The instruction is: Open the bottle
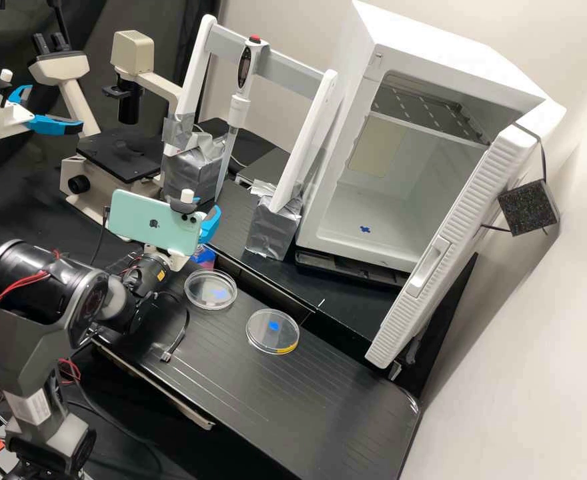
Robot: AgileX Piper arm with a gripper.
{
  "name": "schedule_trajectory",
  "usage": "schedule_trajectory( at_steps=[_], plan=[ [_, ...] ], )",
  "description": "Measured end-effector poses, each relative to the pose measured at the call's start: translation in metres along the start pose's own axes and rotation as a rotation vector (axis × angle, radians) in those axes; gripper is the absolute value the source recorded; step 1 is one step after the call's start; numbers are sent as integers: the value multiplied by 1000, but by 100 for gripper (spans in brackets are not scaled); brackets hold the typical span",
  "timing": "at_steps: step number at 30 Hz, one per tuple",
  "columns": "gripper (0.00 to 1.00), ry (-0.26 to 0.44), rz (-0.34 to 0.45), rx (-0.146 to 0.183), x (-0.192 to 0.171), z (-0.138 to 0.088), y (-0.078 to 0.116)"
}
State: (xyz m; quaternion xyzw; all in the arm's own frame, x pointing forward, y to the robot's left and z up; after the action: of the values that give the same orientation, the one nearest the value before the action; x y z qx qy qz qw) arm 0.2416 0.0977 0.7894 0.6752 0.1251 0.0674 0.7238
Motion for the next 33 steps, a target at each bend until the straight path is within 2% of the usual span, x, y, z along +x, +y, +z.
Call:
schedule_trajectory(
  at_steps=[9,13,17,24,33],
  plan=[
    [0,-7,1,-11,-28,5,3],
    [0,15,8,-16,-42,5,1],
    [0,46,-1,-16,-52,4,-6],
    [0,53,-41,-13,-61,7,-18],
    [0,33,-83,-10,-64,12,-28]
  ],
)
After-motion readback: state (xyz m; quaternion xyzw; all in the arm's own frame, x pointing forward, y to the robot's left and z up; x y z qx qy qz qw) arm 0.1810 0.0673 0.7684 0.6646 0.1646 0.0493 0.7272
